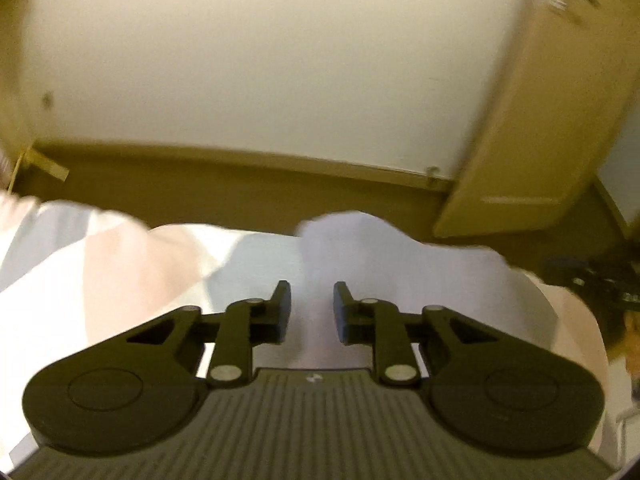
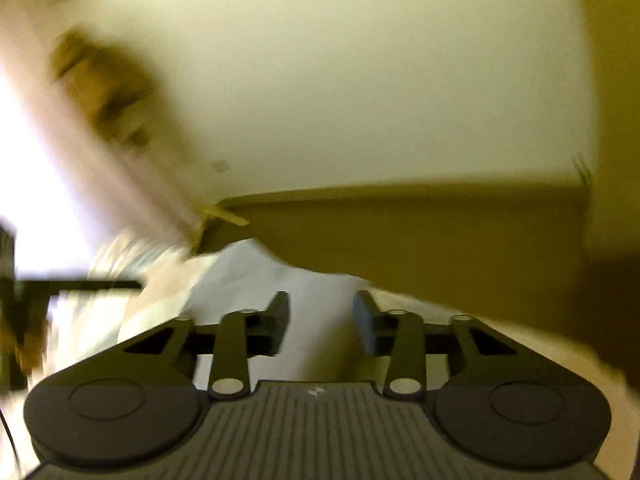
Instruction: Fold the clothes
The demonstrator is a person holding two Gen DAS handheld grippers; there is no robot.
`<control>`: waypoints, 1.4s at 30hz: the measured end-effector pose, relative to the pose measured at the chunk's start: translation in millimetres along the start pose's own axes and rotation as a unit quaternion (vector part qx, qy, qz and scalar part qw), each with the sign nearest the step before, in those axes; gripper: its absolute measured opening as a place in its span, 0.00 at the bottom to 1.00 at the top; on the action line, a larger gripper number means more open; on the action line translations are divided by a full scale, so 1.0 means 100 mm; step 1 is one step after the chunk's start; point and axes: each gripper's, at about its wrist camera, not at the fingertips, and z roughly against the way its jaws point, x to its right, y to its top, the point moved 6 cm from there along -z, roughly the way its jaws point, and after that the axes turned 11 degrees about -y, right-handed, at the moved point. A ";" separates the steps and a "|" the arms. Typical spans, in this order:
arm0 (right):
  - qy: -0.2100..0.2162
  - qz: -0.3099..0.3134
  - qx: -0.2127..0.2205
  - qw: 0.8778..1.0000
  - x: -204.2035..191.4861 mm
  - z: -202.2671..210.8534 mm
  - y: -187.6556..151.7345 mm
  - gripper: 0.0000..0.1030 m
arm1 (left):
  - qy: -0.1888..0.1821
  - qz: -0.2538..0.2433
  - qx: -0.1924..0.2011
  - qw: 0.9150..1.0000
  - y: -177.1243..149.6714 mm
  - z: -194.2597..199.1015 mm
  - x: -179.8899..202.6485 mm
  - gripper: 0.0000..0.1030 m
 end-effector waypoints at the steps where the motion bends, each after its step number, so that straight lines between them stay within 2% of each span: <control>1: 0.013 0.049 0.008 0.999 -0.14 0.03 -0.05 0.37 | -0.005 -0.030 0.000 1.000 -0.09 -0.01 0.13 0.15; 3: 0.031 0.145 0.018 0.989 -0.38 0.04 -0.25 0.37 | -0.007 -0.072 -0.023 0.997 -0.31 -0.17 0.24 0.13; 5: 0.023 0.206 0.009 0.978 -0.42 -0.05 -0.50 0.36 | -0.003 -0.094 -0.055 0.994 -0.53 -0.39 0.27 0.12; 8: 0.007 0.262 -0.012 0.965 -0.35 -0.32 -0.80 0.33 | 0.006 -0.103 -0.049 0.993 -0.68 -0.56 0.18 0.16; 9: 0.013 0.266 -0.008 0.964 -0.25 -0.31 -0.89 0.33 | 0.010 -0.105 -0.046 0.993 -0.73 -0.61 0.15 0.16; 13: 0.023 0.263 -0.018 0.964 -0.22 -0.34 -0.86 0.33 | 0.021 -0.122 -0.035 0.992 -0.75 -0.61 0.14 0.16; 17: 0.019 0.279 -0.024 0.960 -0.29 -0.22 -0.73 0.33 | 0.032 -0.145 -0.014 0.989 -0.56 -0.49 0.25 0.15; 19: 0.024 0.255 -0.002 0.967 -0.28 -0.10 -0.48 0.33 | 0.025 -0.144 0.003 0.989 -0.40 -0.32 0.28 0.15; 22: 0.014 0.217 0.041 0.975 -0.24 -0.10 -0.21 0.34 | 0.014 -0.133 0.026 0.991 -0.12 -0.40 0.28 0.15; 25: -0.008 0.209 0.049 0.977 -0.20 -0.35 -0.07 0.16 | 0.007 -0.121 0.038 0.992 0.06 -0.62 0.26 0.08; 27: -0.026 0.207 0.039 0.977 -0.13 -0.56 -0.12 0.04 | 0.007 -0.100 0.032 0.994 0.06 -0.84 0.18 0.03; 29: -0.041 0.196 0.011 0.980 -0.02 -0.72 -0.22 0.02 | 0.023 -0.081 0.012 0.996 -0.06 -1.08 0.02 0.03; 31: -0.047 0.182 -0.003 0.982 0.09 -0.78 -0.30 0.02 | 0.029 -0.069 0.015 0.997 -0.15 -1.17 -0.06 0.03; 33: -0.050 0.163 -0.010 0.985 0.15 -0.75 -0.28 0.02 | 0.032 -0.052 0.032 0.998 -0.14 -1.08 -0.08 0.04; 37: -0.033 0.142 0.002 0.989 0.15 -0.48 -0.16 0.09 | 0.077 -0.043 0.052 0.995 -0.18 -0.65 -0.10 0.03; 39: -0.005 0.151 0.011 0.988 0.10 -0.24 -0.17 0.09 | 0.087 -0.046 0.053 0.994 -0.30 -0.38 0.00 0.03; 42: 0.031 0.198 0.018 0.980 -0.05 0.12 -0.32 0.09 | 0.074 -0.045 0.046 0.995 -0.59 -0.07 0.27 0.03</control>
